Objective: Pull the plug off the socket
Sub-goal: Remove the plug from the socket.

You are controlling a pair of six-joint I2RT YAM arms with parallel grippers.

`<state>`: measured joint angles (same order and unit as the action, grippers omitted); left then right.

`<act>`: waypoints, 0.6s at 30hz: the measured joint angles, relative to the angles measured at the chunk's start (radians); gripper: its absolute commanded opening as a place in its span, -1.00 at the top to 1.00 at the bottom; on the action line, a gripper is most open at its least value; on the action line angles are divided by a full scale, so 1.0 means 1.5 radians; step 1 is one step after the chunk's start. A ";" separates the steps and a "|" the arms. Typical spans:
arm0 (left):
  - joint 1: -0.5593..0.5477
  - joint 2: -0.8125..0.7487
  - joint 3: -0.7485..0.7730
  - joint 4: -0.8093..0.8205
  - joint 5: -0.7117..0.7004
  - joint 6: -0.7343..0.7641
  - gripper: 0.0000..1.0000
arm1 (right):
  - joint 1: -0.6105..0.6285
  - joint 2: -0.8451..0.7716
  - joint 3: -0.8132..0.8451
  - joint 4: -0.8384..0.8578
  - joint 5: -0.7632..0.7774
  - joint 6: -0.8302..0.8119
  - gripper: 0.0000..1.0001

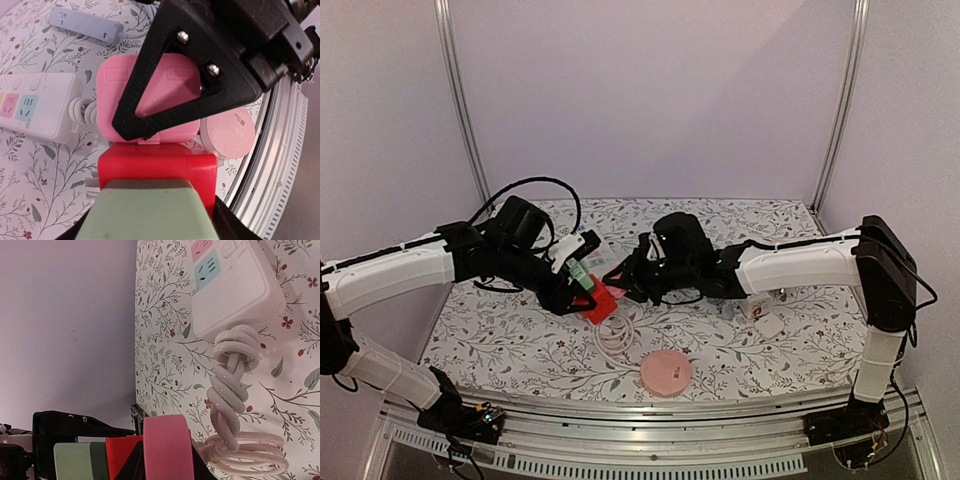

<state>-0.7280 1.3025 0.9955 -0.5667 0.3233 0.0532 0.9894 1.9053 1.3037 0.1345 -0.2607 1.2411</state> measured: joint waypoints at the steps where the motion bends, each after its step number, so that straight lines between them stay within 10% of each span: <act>1: 0.000 0.000 0.000 0.000 0.000 0.000 0.52 | 0.000 0.001 0.000 0.000 -0.002 0.000 0.56; 18: -0.002 0.000 0.000 -0.003 -0.004 0.000 0.52 | 0.001 0.008 0.002 0.004 -0.008 0.012 1.00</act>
<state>-0.7311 1.3025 0.9955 -0.5716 0.3176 0.0532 0.9909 1.9175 1.3060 0.1398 -0.2729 1.2594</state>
